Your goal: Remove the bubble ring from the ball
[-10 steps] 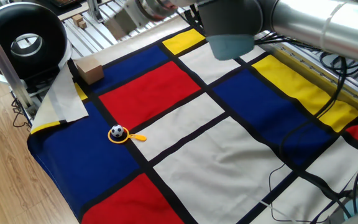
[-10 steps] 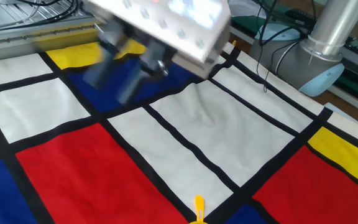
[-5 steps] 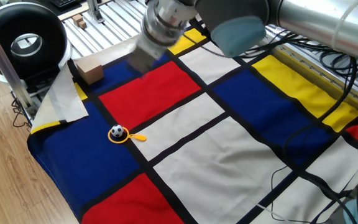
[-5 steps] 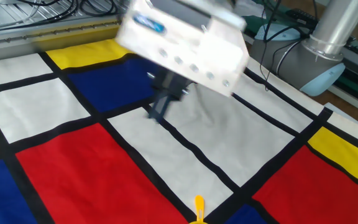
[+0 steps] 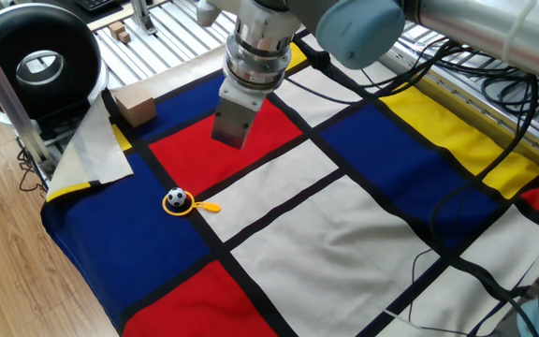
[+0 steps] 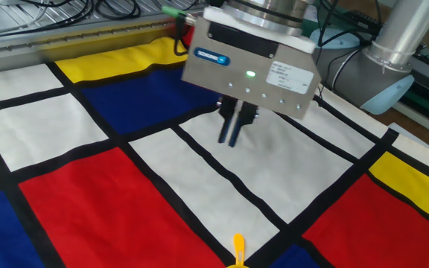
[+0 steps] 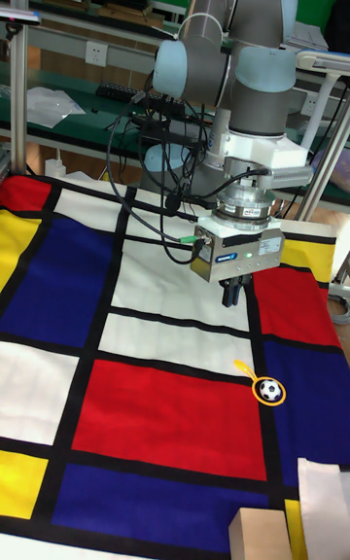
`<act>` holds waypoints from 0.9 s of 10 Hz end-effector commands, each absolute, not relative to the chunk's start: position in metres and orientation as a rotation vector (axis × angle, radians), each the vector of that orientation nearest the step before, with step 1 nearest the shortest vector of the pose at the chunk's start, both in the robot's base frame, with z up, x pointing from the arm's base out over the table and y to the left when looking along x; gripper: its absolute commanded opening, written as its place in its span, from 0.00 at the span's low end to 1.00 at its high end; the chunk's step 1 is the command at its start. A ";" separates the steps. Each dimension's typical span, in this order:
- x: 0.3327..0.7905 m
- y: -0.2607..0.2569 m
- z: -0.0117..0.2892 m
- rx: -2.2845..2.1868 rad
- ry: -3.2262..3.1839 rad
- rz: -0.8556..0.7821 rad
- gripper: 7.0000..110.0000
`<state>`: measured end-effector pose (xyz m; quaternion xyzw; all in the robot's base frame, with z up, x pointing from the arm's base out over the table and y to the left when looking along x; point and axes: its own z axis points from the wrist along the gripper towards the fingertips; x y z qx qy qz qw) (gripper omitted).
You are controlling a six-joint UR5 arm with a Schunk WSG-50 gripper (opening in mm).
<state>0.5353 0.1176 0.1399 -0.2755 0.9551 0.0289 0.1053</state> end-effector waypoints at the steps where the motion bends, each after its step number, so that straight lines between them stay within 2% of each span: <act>1: 0.530 0.134 0.142 -0.778 2.818 0.186 0.00; 3: 0.514 0.114 0.137 -0.789 2.906 0.104 0.00; 4: 0.507 0.090 0.136 -0.853 2.943 -0.028 0.00; 5: 0.499 0.079 0.135 -0.939 2.962 -0.085 0.00; 9: 0.505 0.089 0.135 -0.946 2.925 -0.035 0.00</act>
